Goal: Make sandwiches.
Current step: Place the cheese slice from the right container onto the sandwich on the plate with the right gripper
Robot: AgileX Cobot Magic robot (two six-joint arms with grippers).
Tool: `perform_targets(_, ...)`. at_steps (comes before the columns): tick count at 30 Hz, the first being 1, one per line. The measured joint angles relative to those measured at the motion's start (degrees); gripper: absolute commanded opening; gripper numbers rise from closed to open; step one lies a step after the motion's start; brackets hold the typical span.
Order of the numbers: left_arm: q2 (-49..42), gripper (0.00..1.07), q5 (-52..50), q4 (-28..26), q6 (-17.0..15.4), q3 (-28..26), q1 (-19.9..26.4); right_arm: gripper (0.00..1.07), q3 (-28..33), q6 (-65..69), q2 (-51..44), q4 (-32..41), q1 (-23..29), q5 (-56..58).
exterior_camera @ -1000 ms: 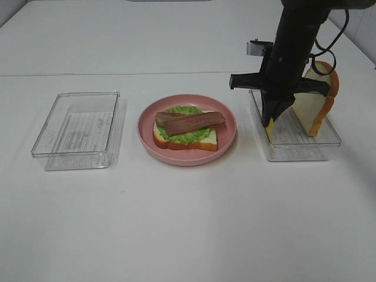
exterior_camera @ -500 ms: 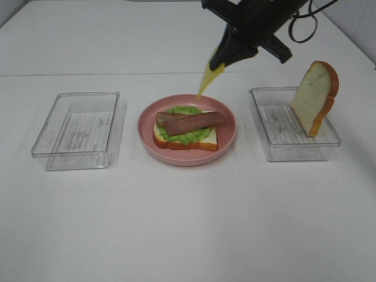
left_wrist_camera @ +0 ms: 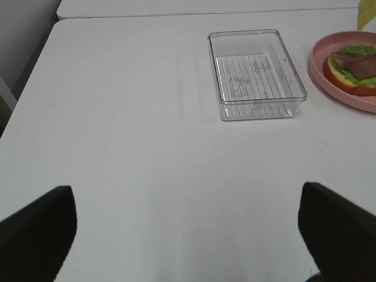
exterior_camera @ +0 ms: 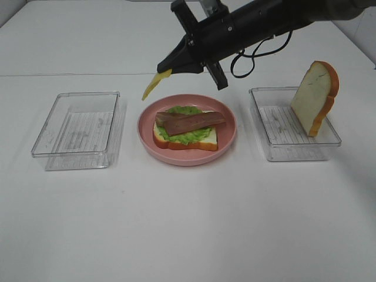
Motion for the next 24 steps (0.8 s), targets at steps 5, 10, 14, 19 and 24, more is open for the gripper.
perform_targets(5, 0.0, 0.94, 0.0, 0.0, 0.0, 0.0, 0.0, 0.0, 0.0, -0.11, 3.67, 0.17, 0.29, -1.55)
perform_targets(10, 0.0, 0.94, 0.0, 0.0, 0.0, 0.0, 0.0, 0.0, 0.0, -0.11, 5.79, -0.17, 0.29, -2.41)
perform_targets(14, 0.0, 0.94, 0.0, 0.0, 0.0, 0.0, 0.0, 0.0, 0.0, 0.4, 6.19, -2.29, 0.29, -3.27)
perform_targets(19, 0.0, 0.94, 0.0, 0.0, 0.0, 0.0, 0.0, 0.0, 0.0, 2.81, 6.19, -7.68, 0.29, -4.07)
perform_targets(24, 0.0, 0.94, 0.0, 0.0, 0.0, 0.0, 0.0, 0.0, 0.0, 5.27, 6.19, -12.26, 0.29, -4.53)
